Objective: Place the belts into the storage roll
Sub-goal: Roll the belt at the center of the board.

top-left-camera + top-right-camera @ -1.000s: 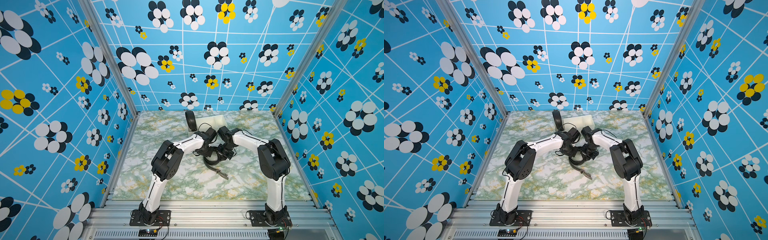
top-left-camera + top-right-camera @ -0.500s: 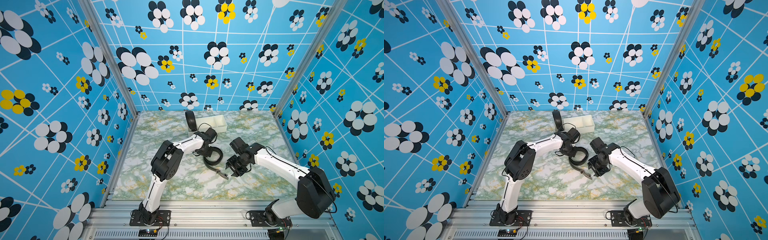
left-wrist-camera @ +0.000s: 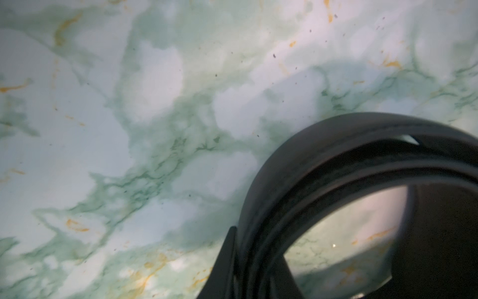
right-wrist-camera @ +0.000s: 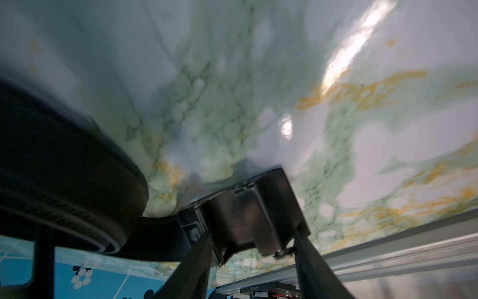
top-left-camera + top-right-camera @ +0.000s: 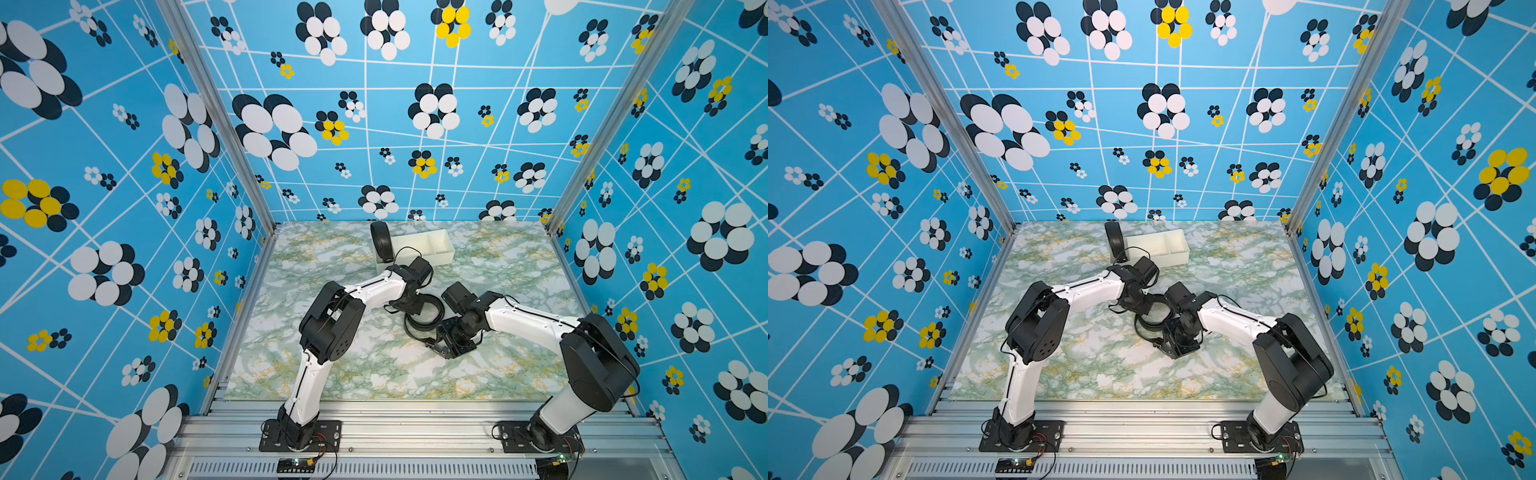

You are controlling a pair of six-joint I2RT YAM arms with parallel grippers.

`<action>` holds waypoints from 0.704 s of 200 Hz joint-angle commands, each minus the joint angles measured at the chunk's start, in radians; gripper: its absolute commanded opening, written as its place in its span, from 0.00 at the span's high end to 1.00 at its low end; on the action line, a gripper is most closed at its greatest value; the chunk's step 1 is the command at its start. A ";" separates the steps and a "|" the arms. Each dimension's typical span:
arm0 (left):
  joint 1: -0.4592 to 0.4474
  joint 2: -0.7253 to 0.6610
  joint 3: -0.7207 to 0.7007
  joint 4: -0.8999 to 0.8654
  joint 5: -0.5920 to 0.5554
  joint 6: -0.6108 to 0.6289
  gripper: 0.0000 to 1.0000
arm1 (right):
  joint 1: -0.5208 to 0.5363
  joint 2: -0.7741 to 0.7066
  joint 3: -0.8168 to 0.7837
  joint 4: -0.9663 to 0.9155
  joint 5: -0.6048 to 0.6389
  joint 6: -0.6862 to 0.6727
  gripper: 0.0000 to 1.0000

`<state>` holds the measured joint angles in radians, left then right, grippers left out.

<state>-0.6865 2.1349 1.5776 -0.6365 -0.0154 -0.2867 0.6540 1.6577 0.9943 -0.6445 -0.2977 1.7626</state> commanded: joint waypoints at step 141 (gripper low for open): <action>-0.007 -0.025 -0.034 -0.099 -0.067 -0.032 1.00 | 0.093 -0.047 -0.016 0.074 0.087 0.136 0.32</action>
<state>-0.6933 2.1281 1.5707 -0.6514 -0.0509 -0.3012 0.7376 1.6115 0.9905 -0.6083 -0.2089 1.8515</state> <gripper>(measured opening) 0.182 0.675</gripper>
